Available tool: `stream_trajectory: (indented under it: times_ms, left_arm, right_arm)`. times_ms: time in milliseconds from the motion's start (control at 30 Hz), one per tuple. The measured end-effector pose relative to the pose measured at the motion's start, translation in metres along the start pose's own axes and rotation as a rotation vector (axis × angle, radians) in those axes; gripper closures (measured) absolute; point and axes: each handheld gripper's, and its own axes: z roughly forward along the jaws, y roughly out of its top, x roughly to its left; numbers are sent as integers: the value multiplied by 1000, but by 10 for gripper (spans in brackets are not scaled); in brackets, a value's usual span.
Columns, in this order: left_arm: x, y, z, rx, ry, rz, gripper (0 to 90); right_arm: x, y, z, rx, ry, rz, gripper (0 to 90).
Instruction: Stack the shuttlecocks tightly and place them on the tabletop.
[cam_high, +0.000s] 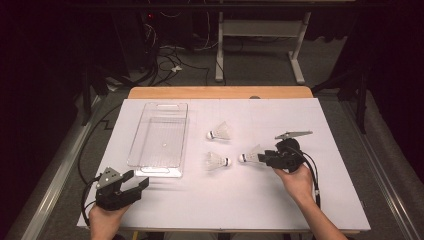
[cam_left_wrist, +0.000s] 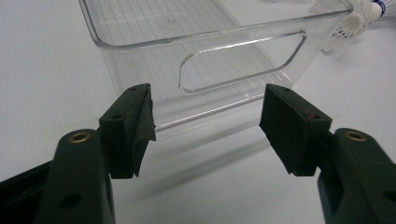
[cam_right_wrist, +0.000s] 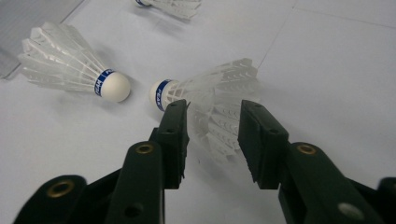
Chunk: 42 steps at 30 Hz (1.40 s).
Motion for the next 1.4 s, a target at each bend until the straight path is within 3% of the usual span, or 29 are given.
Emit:
stream_trajectory:
  times_ms: [300,700,1033,1400]
  left_arm:
    - [1,0,1,3,0,-6,357]
    - [1,0,0,1,-5,-4,357]
    - [1,0,0,1,-1,-4,356]
    - [1,0,0,0,0,-6,354]
  right_arm:
    - [4,2,9,22,32,-17,754]
    - [7,6,16,52,25,-36,893]
    - [7,7,18,49,4,-70,899]
    - [7,12,14,63,56,-64,900]
